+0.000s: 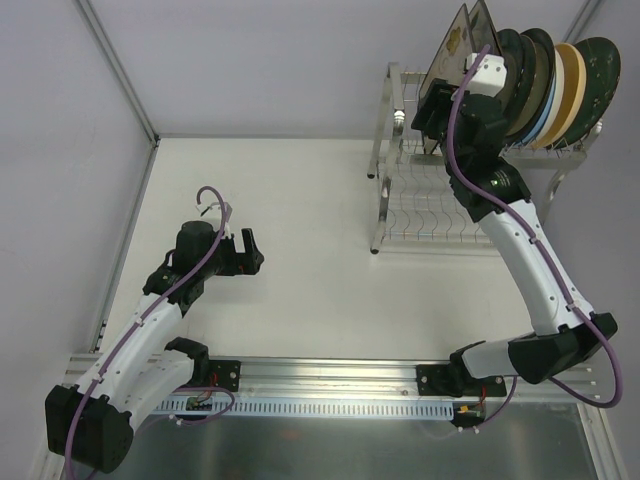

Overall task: Load the plates into the dish rack
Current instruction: Insert the plate into the dish rack

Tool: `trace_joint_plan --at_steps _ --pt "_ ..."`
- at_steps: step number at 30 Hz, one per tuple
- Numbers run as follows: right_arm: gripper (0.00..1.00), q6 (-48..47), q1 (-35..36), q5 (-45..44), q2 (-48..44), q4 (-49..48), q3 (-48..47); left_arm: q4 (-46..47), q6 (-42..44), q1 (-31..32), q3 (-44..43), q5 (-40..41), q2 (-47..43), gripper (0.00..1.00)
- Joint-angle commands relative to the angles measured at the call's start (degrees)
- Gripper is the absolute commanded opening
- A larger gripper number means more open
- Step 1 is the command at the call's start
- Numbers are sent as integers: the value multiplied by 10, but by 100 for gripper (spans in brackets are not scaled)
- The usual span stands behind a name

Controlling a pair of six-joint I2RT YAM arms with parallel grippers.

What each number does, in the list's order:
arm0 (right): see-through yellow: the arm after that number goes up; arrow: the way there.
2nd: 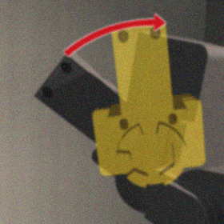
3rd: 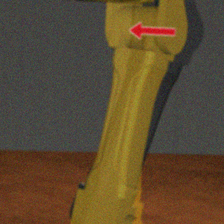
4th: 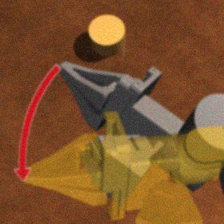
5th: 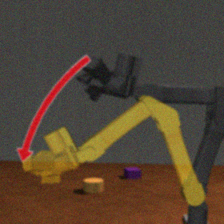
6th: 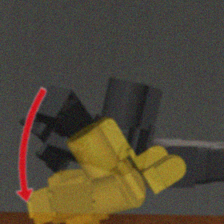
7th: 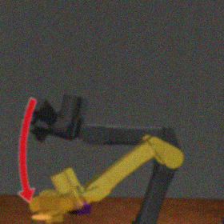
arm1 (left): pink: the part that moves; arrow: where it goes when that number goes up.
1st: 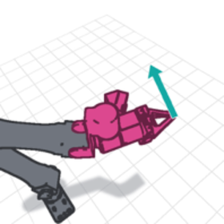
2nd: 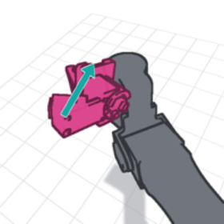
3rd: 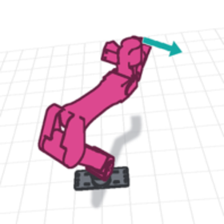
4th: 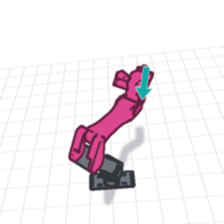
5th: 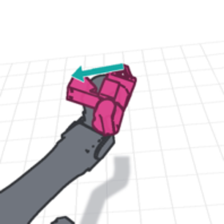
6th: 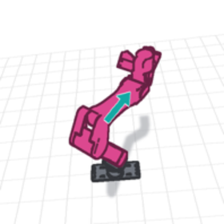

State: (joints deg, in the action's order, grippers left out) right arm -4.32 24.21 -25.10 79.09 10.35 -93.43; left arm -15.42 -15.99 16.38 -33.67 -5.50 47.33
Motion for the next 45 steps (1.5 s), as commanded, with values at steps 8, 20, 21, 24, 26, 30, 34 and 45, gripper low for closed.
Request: trace_joint_plan --at_steps 8,20,21,24,26,30,34,45 --pt "66 -18 -24 -31 -43 47 -15 12 -8 -6 -6 -11 -14 99" --pt "45 -49 -43 -14 -8 36 -25 12 -8 -6 -4 -13 -21 99" --pt "42 -49 -49 -12 -7 36 -25 12 -8 -6 -3 -12 -22 99" --pt "33 -46 -61 3 -5 33 -21 12 -9 -6 -3 -11 -23 99" --pt "31 -38 -67 17 -6 31 -14 12 -8 -6 -2 -10 -24 99" --pt "26 -32 -84 39 -8 32 -8 12 -9 -6 -3 -8 -25 99" --pt "25 -14 -102 65 -11 34 -4 12 -8 -6 -2 -8 -21 99" --pt "71 36 -108 69 -28 85 -14 12 -10 -6 -3 -10 -20 99"
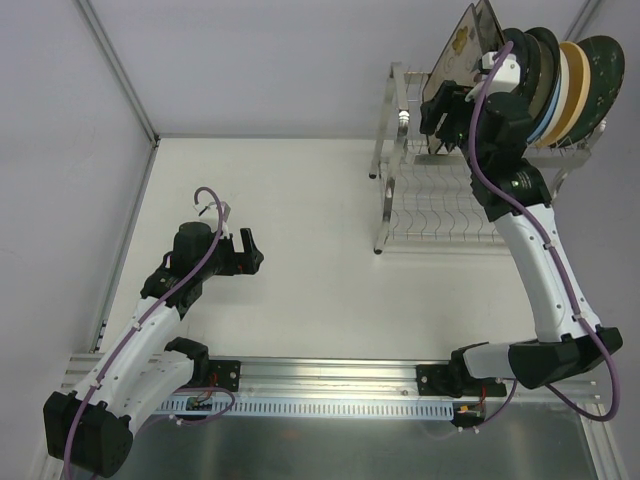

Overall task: Load the plates into the dish rack
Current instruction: Insert the plate into the dish rack

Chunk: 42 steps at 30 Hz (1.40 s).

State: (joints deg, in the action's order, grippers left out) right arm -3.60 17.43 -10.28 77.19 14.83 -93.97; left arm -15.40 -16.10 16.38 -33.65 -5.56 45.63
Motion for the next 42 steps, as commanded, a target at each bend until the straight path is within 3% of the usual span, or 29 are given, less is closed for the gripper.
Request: trace_joint_plan --at_steps 1,12,42 --pt "73 33 -40 -79 -11 42 -9 12 -9 -6 -3 -9 -3 99" --pt "100 100 -40 -58 -19 101 -48 12 -12 -6 -4 -13 -7 99" --pt "100 105 -40 -55 -116 150 -12 11 -14 -6 -2 -16 -20 99"
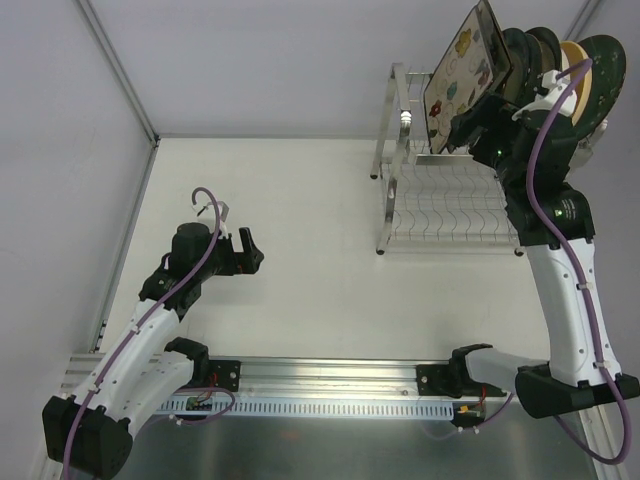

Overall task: Load the plates into the dish rack
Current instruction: Insert the plate into the dish rack

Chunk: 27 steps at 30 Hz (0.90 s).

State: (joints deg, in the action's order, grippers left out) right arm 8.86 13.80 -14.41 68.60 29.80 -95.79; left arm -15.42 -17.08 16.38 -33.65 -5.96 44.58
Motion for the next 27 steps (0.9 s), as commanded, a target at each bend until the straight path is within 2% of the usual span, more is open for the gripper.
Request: trace_joint_plan --at_steps 1,10,15,27 --pt "100 -23 -4 -10 -36 0 10 11 -5 -6 -1 -13 -11 99" --pt "99 -85 -4 -16 -123 12 65 9 -1 -6 -6 -13 -19 99" --pt "100 -125 -3 -25 -191 15 116 -10 -4 -6 -40 -16 -34 99" --pt "100 -195 -4 -60 -338 77 236 -170 18 5 -167 17 -104 99"
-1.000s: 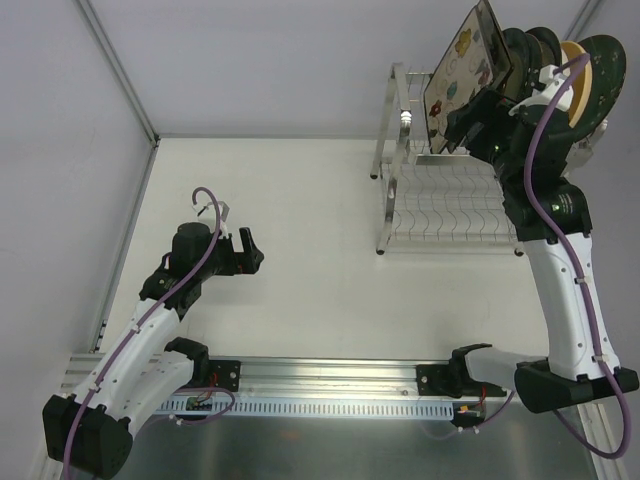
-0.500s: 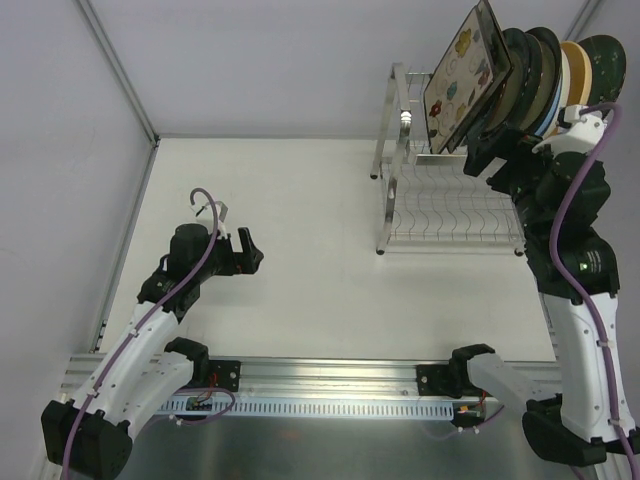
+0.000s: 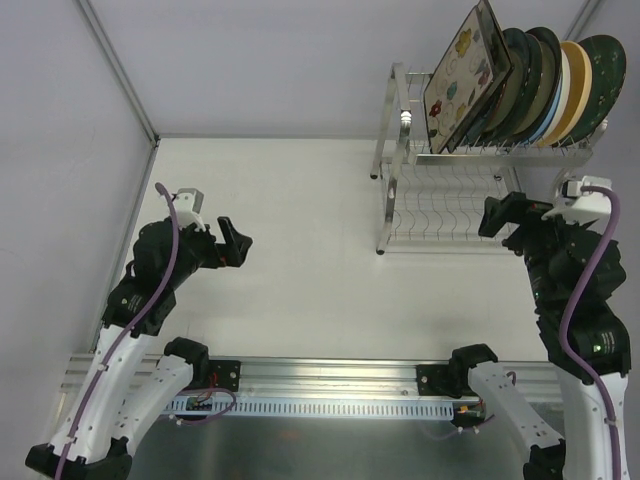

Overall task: Load the plates into the dish rack
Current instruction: Insert the plate into the dish rack

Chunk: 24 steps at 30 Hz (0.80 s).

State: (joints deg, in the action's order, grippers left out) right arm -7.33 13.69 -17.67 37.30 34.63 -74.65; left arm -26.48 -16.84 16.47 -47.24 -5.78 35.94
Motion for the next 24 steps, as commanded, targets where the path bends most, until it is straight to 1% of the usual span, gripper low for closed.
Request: trace_joint_plan --at_steps 1,3,8,12,14,18,22,24 --pt "100 -37 -2 -28 -36 35 35 -69 19 8 -36 20 -29 99" --pt "99 -42 -2 -33 -69 49 60 -94 29 15 -49 31 -43 99" --pt "100 -54 -2 -52 -140 77 90 -137 40 17 -80 69 -69 99" --pt "100 -81 -2 -68 -185 98 115 -144 39 16 -72 106 -97 99" --pt "100 -86 -2 -66 -199 113 115 -148 24 17 -67 114 -123 99" --pt "99 -87 -2 -62 -256 146 132 -155 19 17 -57 117 -162 99" --pt "100 -90 -2 -30 -308 161 156 -175 16 17 -44 137 -192 99" --pt "100 -89 -2 -28 -325 172 165 -181 8 17 -44 147 -210 99"
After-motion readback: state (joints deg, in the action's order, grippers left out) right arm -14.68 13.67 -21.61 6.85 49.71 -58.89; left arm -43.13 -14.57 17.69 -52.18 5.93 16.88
